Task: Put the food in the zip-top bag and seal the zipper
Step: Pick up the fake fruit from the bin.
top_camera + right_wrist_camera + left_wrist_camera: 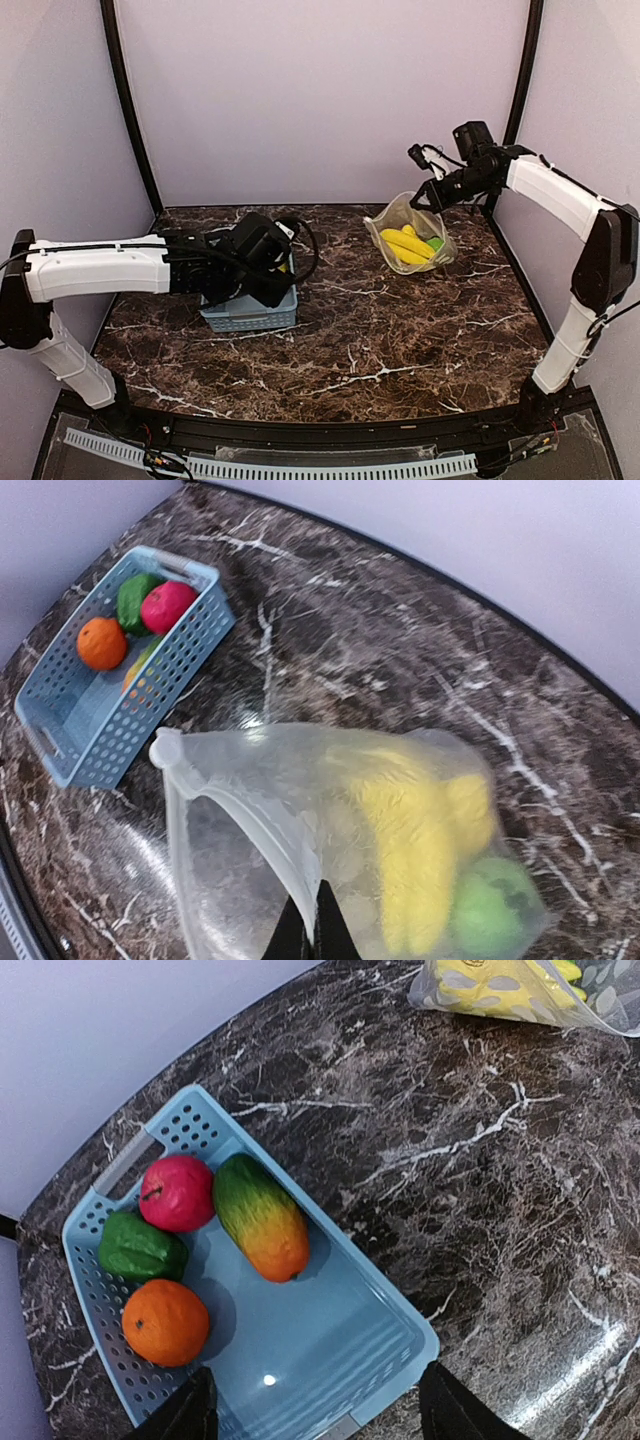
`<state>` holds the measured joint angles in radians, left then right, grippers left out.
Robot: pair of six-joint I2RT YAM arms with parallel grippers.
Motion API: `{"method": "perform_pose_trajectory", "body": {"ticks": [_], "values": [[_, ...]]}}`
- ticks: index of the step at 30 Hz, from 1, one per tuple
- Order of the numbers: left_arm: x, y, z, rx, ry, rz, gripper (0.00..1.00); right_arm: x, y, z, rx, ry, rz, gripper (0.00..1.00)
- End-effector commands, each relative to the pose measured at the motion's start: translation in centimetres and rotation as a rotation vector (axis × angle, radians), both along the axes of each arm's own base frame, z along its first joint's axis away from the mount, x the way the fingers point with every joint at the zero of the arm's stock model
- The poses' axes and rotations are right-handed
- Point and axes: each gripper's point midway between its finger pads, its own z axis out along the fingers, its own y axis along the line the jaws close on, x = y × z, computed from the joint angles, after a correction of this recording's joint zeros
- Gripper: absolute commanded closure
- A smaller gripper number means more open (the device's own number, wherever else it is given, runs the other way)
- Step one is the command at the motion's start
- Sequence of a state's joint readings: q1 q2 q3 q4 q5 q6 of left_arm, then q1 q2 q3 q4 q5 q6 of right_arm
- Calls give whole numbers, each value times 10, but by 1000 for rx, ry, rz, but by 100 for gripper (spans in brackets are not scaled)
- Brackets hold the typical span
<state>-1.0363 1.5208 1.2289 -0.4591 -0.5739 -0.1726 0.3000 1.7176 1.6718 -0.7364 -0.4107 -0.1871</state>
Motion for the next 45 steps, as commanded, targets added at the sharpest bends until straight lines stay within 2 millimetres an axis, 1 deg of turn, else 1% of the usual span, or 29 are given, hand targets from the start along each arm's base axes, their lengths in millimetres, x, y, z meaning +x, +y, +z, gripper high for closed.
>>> {"method": "perform_pose_trajectory", "body": {"ticks": [1, 2, 6, 7, 8, 9, 12, 15, 19, 26, 28, 33, 35, 38, 39, 40, 41, 42, 45], "values": [[-6, 23, -13, -130, 104, 110, 32, -32, 39, -11, 93, 48, 173, 100], [-4, 30, -18, -133, 119, 137, 32, -35, 41, -15, 97, 57, 184, 100], [7, 49, -28, -108, 148, 205, 31, -41, 42, -25, 98, 70, 201, 100], [8, 53, -33, -90, 160, 218, 29, -44, 42, -27, 100, 72, 208, 100], [13, 57, -32, -91, 163, 237, 28, -47, 43, -29, 107, 75, 224, 100], [14, 60, -37, -72, 179, 245, 26, -51, 45, -28, 118, 73, 241, 100], [22, 67, -42, -59, 212, 264, 25, -60, 47, -30, 149, 72, 274, 100], [27, 72, -47, -44, 237, 285, 21, -63, 47, -34, 145, 60, 288, 100], [38, 86, -50, -49, 250, 328, 20, -64, 44, -39, 141, 42, 291, 100], [47, 95, -59, -48, 284, 353, 22, -65, 38, -40, 142, -12, 292, 100], [50, 95, -64, -37, 300, 347, 23, -63, 37, -47, 126, -25, 294, 100], [55, 99, -74, 15, 331, 356, 26, -62, 29, -72, 58, -53, 293, 100], [58, 101, -77, 38, 338, 367, 26, -62, 27, -70, 68, -61, 288, 100], [62, 104, -79, 62, 338, 389, 26, -66, 30, -61, 102, -66, 299, 100], [64, 105, -82, 70, 341, 392, 25, -67, 31, -60, 111, -63, 304, 100], [66, 104, -80, 77, 337, 387, 25, -68, 31, -59, 117, -63, 307, 100], [67, 103, -85, 95, 343, 388, 24, -69, 32, -60, 120, -60, 310, 100], [70, 105, -82, 117, 334, 394, 24, -69, 32, -60, 122, -58, 311, 100], [75, 112, -84, 206, 336, 413, 21, -69, 32, -58, 123, -59, 309, 100]]}}
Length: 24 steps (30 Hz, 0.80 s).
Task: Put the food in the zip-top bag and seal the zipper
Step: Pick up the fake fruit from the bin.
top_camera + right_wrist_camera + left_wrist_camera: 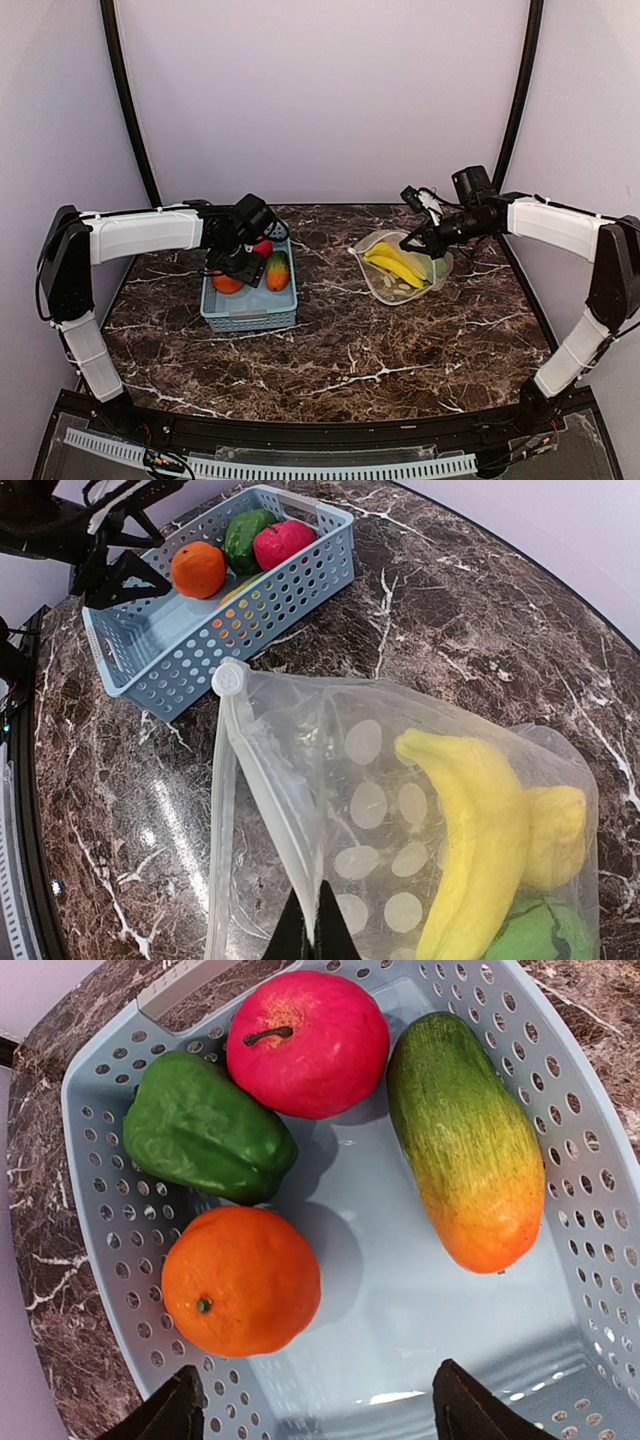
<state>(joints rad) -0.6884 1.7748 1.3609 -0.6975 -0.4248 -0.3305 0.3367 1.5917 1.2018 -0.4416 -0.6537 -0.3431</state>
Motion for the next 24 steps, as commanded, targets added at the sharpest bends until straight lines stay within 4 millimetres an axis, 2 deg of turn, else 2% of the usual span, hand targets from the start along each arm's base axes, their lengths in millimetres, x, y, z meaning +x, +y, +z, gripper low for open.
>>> {"method": "perform_pose_trajectory", "body": {"ticks": [1, 5, 11, 21, 24], "values": [[7, 18, 5, 151, 14, 8, 20, 1, 1, 18, 34, -56, 8, 100], [13, 29, 0, 228, 28, 13, 18, 0, 0, 20, 35, -64, 7, 100], [14, 40, -18, 231, 95, 28, 18, -1, 1, 19, 38, -57, 9, 100], [31, 41, -39, 229, 103, 20, 19, -1, 0, 18, 39, -46, 4, 100], [37, 35, -46, 195, 98, 0, 20, -2, 1, 16, 41, -39, 5, 100]]}}
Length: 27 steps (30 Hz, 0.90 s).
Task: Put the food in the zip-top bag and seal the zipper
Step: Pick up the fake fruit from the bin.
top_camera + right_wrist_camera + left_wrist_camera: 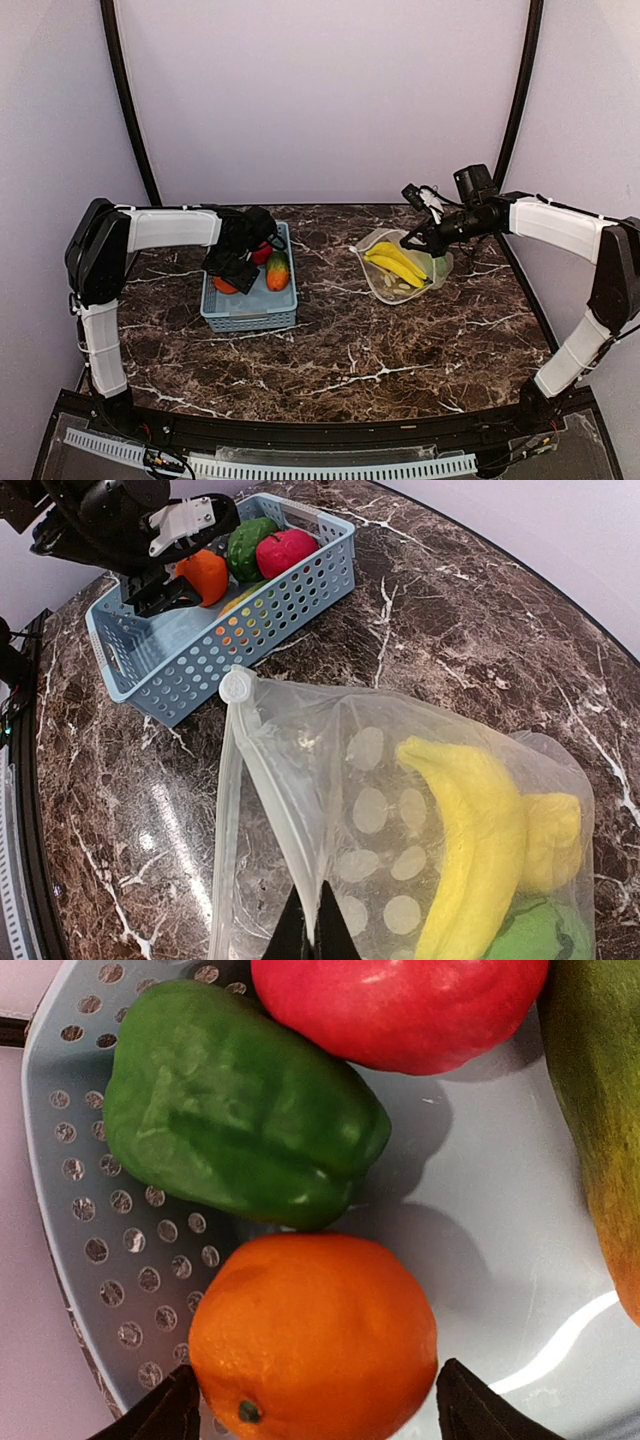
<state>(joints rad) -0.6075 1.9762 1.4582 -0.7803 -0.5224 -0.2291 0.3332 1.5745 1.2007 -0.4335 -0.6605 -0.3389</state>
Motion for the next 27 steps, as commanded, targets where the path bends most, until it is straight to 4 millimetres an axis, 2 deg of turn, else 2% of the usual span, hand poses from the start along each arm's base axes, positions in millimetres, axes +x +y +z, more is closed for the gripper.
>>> {"method": "perform_pose_trajectory", "body": {"ticks": [1, 6, 11, 14, 17, 21, 27], "values": [[14, -6, -2, -41, -18, -15, 20, -2, 1, 8, 26, -21, 7, 100], [19, -13, -9, -57, -14, -30, 23, -2, 1, 11, 30, -23, 1, 100], [23, -5, -11, -4, -32, -22, 24, -2, 1, 8, 31, -13, 3, 100], [22, -2, -15, 13, -28, -17, 31, -2, 2, 6, 33, -3, 3, 100], [20, 1, -12, 28, -24, -2, 43, -2, 3, 6, 38, 8, 4, 100], [14, -3, -2, -2, -4, 5, 52, 0, 3, 6, 40, 19, -11, 100], [2, -21, 41, -55, -59, -4, 54, 2, 2, 15, 42, 20, -33, 100]]}}
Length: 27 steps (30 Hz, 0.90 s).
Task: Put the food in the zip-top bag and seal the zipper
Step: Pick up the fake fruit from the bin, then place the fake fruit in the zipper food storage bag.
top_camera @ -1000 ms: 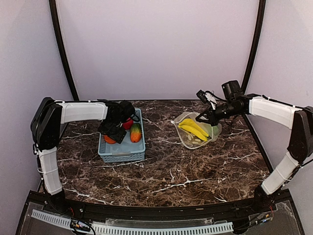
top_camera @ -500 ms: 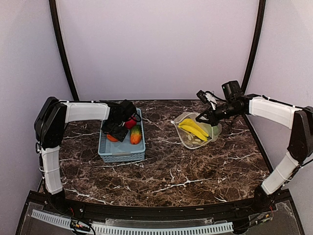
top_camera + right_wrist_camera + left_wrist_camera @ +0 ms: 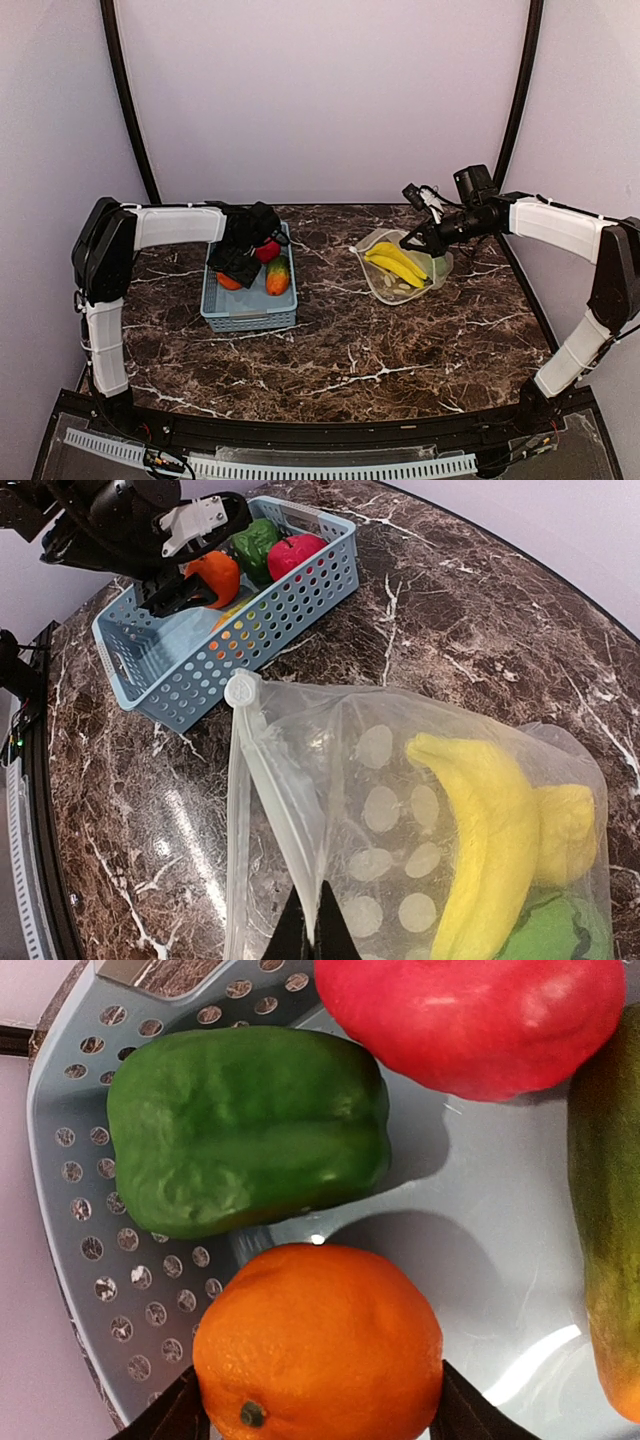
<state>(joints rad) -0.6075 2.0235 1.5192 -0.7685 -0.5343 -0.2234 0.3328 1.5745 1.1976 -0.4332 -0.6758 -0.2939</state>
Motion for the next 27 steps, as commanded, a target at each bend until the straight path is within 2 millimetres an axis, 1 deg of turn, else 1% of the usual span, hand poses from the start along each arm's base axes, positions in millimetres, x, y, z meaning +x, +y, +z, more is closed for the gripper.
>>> {"method": "perform_pose_trajectory", "body": {"ticks": [1, 2, 4, 5, 6, 7, 8, 9, 10, 11, 12, 13, 14, 15, 16, 19, 20, 21, 22, 23, 24, 25, 26, 27], "values": [[-16, -18, 53, -67, -53, -12, 54, 4, 0, 17, 20, -20, -17, 100], [-18, -22, 59, -74, -63, -18, 54, 3, 0, 19, 19, -19, -14, 100], [-21, -35, 84, -114, -107, -41, 54, 1, -1, 24, 17, -22, -14, 100], [-26, -45, 89, -130, -109, -66, 53, 0, -1, 26, 15, -21, -14, 100], [-26, -52, 102, -158, -129, -79, 53, 0, -2, 29, 14, -20, -14, 100], [-32, -62, 106, -176, -122, -103, 53, 0, -1, 33, 14, -20, -14, 100], [-31, -70, 119, -205, -143, -113, 53, -1, -1, 35, 14, -14, -11, 100], [-36, -80, 124, -221, -139, -138, 54, 0, -1, 40, 14, -14, -10, 100], [-35, -88, 137, -250, -160, -152, 54, 0, -1, 44, 15, -12, -13, 100], [-40, -100, 143, -273, -163, -182, 53, 0, -1, 47, 16, -12, -13, 100], [-40, -110, 157, -310, -193, -199, 53, 1, -1, 51, 17, -11, -15, 100], [-45, -123, 164, -344, -197, -233, 53, 1, 0, 53, 18, -9, -17, 100], [-45, -134, 178, -395, -234, -256, 53, 2, 0, 56, 19, -10, -21, 100], [-51, -149, 184, -437, -236, -301, 53, 3, 0, 60, 19, -10, -25, 100], [-53, -162, 195, -498, -266, -337, 54, 4, 0, 61, 15, -7, -30, 100], [-65, -190, 211, -566, -305, -444, 54, 10, -1, 65, -4, 2, -52, 100], [-72, -205, 218, -607, -311, -493, 55, 10, -1, 66, -8, 9, -54, 100], [-76, -211, 221, -627, -313, -519, 55, 10, -1, 67, -10, 15, -53, 100], [-85, -229, 229, -681, -322, -583, 55, 10, -1, 68, -13, 17, -52, 100], [-90, -237, 230, -707, -321, -614, 55, 10, -1, 67, -17, 22, -49, 100], [-100, -254, 238, -764, -326, -677, 55, 9, -1, 67, -19, 23, -48, 100], [-106, -264, 236, -786, -317, -711, 55, 10, -2, 66, -23, 23, -48, 100], [-114, -276, 242, -823, -320, -760, 55, 10, -1, 66, -23, 23, -48, 100], [-115, -282, 237, -825, -312, -775, 55, 10, -1, 66, -21, 26, -47, 100]]}}
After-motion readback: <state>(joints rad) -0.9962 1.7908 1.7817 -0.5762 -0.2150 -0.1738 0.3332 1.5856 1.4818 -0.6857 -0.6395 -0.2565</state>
